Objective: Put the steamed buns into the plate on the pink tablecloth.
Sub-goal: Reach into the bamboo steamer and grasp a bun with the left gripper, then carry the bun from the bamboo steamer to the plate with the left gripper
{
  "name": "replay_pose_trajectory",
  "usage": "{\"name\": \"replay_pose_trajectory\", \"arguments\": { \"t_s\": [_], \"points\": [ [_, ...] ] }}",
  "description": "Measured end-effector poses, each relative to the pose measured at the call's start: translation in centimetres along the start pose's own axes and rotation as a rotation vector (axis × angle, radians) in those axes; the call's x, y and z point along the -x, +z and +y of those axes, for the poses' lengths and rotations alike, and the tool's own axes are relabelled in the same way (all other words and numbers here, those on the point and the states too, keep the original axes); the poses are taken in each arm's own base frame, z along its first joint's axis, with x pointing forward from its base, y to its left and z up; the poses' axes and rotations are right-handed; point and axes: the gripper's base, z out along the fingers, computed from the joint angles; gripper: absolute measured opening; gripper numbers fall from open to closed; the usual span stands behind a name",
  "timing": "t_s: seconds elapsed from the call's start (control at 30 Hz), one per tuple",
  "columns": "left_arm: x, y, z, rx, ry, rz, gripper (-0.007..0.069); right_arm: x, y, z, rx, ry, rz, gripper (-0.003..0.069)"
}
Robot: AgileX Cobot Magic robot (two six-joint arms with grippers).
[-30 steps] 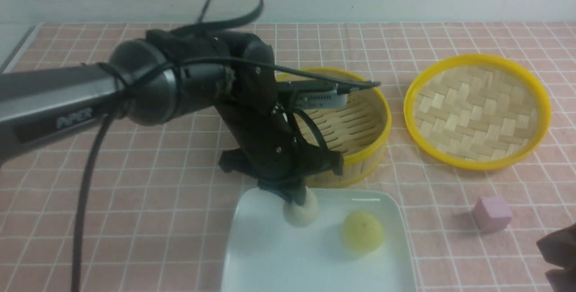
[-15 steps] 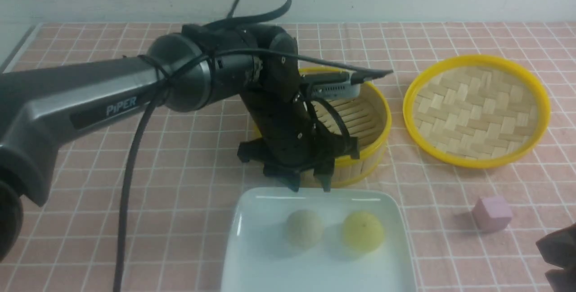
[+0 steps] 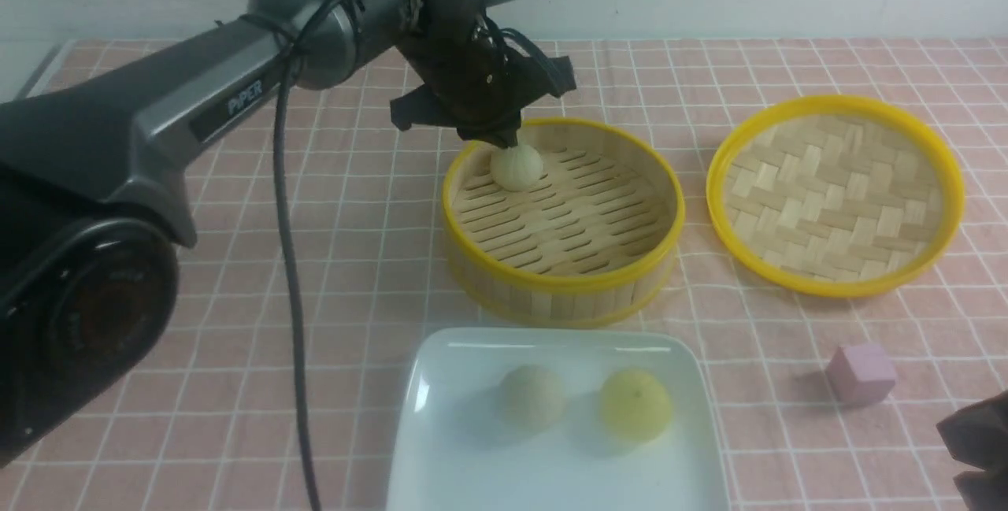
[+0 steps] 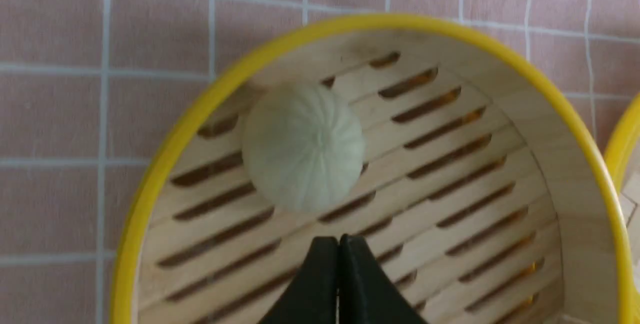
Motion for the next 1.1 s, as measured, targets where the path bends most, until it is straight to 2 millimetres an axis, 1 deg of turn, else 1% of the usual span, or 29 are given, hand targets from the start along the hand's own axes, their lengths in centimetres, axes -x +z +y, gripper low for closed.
{"name": "replay_pose_trajectory", "arguments": {
  "t_s": [0.07,0.1,0.13,0.27,0.3,0.37,0.4,0.43,0.47,0.5,0.53,0.57,0.6,0.63,0.67,0.7,0.73,0.77,0.8,0.83,0.87,0.9,0.93,0.97,1.03,1.07,1.1],
  "points": [
    [0.2,1.0,-0.1,-0.003,0.012,-0.005,0.0085,0.0,0.0,0.0,0.000,0.000,-0.002,0.0071],
    [0.3,1.6,-0.2,-0.004,0.017,-0.012,0.0125,0.0,0.0,0.0,0.000,0.000,-0.005,0.0072],
    [0.2,2.4,-0.1,-0.001,0.023,-0.016,0.0168,0.1,0.0,0.0,0.001,0.000,-0.006,0.0073],
    [-0.4,4.5,0.5,0.027,0.045,-0.008,0.0280,0.1,0.0,0.0,0.001,0.000,-0.006,0.0075],
    [-0.8,5.3,0.7,0.039,0.050,0.004,0.0309,0.1,0.0,0.0,0.004,0.003,-0.006,0.0078],
    [-1.1,6.3,1.1,0.050,0.053,0.017,0.0323,0.0,0.0,0.1,0.008,0.006,-0.005,0.0080],
    [-1.4,7.0,1.3,0.055,0.053,0.026,0.0308,0.0,0.0,0.1,0.012,0.009,-0.005,0.0080],
    [-1.4,7.0,1.3,0.055,0.053,0.026,0.0303,0.0,0.0,0.1,0.012,0.009,-0.005,0.0080],
    [-1.5,7.0,1.3,0.056,0.053,0.028,0.0251,0.0,0.0,0.1,0.014,0.010,-0.005,0.0082],
    [-1.4,6.8,1.2,0.057,0.052,0.030,0.0171,0.0,0.0,0.1,0.016,0.012,-0.004,0.0083],
    [-1.3,6.6,1.2,0.059,0.056,0.035,0.0109,0.0,0.0,0.1,0.016,0.012,-0.004,0.0084],
    [-1.3,6.2,1.1,0.063,0.062,0.044,0.0066,0.0,0.0,0.1,0.016,0.012,-0.004,0.0085],
    [-1.3,6.1,1.1,0.063,0.063,0.046,0.0060,0.0,0.0,0.1,0.016,0.012,-0.004,0.0086],
    [-1.1,5.3,1.0,0.066,0.075,0.060,0.0034,0.0,0.0,0.1,0.016,0.012,-0.004,0.0089],
    [-1.1,5.1,1.0,0.066,0.077,0.061,0.0031,0.0,0.0,0.1,0.016,0.012,-0.004,0.0089],
    [-0.8,3.7,0.7,0.068,0.094,0.073,0.0026,0.0,0.0,0.2,0.017,0.012,-0.004,0.0092],
    [-0.4,1.3,0.4,0.066,0.119,0.083,0.0025,0.0,0.0,0.2,0.018,0.013,-0.003,0.0094],
    [-0.1,-0.2,0.2,0.072,0.138,0.085,0.0025,0.0,0.0,0.2,0.020,0.015,-0.002,0.0097],
    [0.4,-2.8,-0.1,0.075,0.166,0.083,0.0025,0.0,0.0,0.2,0.022,0.016,-0.001,0.0099],
    [0.4,-3.2,-0.1,0.075,0.171,0.082,0.0025,0.0,0.0,0.2,0.022,0.016,-0.001,0.0099],
    [0.7,-5.6,-0.2,0.082,0.194,0.081,0.0025,0.0,0.0,0.2,0.022,0.016,0.000,0.0100],
    [0.8,-7.4,-0.3,0.090,0.215,0.084,0.0025,0.0,0.0,0.2,0.022,0.016,0.000,0.0101],
    [0.9,-10.4,-0.3,0.100,0.254,0.084,0.0025,0.0,0.0,0.2,0.023,0.017,0.000,0.0102],
    [0.7,-12.1,-0.1,0.104,0.275,0.082,0.0025,0.0,0.0,0.2,0.023,0.018,0.000,0.0103],
    [-0.4,-14.7,0.4,0.102,0.291,0.092,0.0025,0.0,0.0,0.2,0.026,0.020,0.000,0.0103],
    [-1.5,-15.1,0.8,0.104,0.288,0.126,0.0025,0.0,0.0,0.2,0.026,0.020,0.001,0.0103],
    [-2.8,-14.9,1.4,0.106,0.280,0.181,0.0025,0.0,0.0,0.2,0.027,0.020,0.001,0.0103]
  ]
}}
